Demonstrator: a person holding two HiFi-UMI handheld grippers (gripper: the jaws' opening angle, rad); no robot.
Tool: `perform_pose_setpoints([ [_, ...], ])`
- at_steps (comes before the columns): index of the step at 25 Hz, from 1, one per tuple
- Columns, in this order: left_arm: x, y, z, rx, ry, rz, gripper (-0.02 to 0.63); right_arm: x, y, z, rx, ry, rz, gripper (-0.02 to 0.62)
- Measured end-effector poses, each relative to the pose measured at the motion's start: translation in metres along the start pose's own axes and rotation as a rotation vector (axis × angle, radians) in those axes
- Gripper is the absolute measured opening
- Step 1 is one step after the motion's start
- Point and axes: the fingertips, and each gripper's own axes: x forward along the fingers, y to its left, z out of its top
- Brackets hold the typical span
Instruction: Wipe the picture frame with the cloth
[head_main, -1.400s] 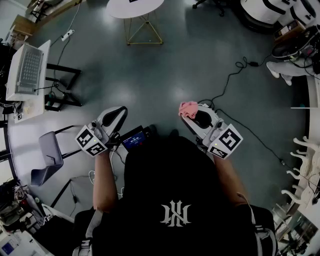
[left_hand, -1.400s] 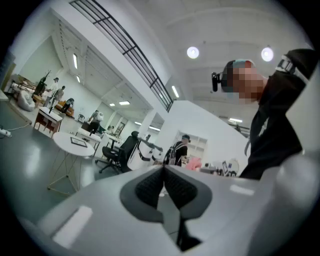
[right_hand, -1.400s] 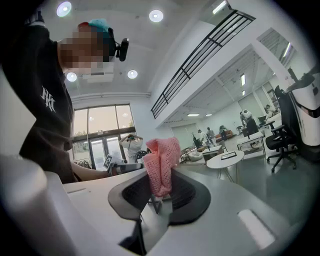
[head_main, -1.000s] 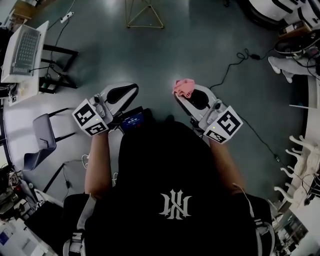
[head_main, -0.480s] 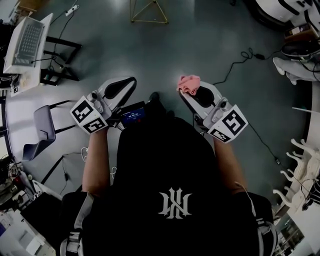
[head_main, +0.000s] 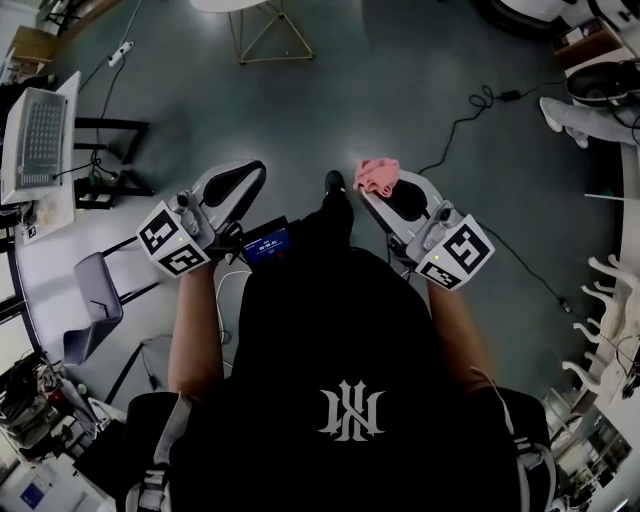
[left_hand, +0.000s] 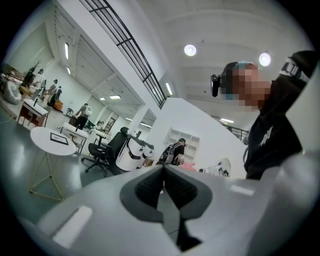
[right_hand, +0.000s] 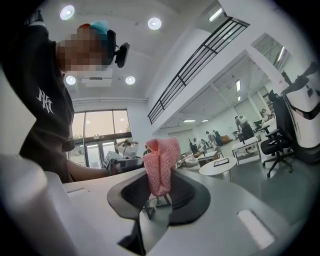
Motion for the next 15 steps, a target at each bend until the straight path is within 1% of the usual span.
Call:
perform_pose_setpoints([
  [3, 0.033, 0.029, 0.007, -0.012, 0.0, -0.014, 0.003, 0.009, -0.037, 0.009, -0.004, 0.026, -0.017, 0.078],
  [8, 0.07, 0.087, 0.029, -0.047, -0.01, -0.003, 0.003, 0.043, -0.092, 0.036, -0.03, 0.061, -0.028, 0.078],
  [9, 0.077, 0.099, 0.035, -0.051, -0.014, -0.002, 0.003, 0.05, -0.103, 0.043, -0.026, 0.063, -0.026, 0.078],
  [11, 0.09, 0.122, 0.048, -0.057, -0.03, -0.005, 0.003, 0.065, -0.129, 0.054, 0.014, 0.05, -0.031, 0.08],
  [13, 0.102, 0.144, 0.059, -0.069, -0.048, -0.011, 0.003, 0.076, -0.158, 0.067, 0.053, 0.026, -0.053, 0.08],
  [15, 0.115, 0.164, 0.066, -0.08, -0.061, -0.019, 0.003, 0.086, -0.184, 0.078, 0.039, 0.022, -0.082, 0.08],
])
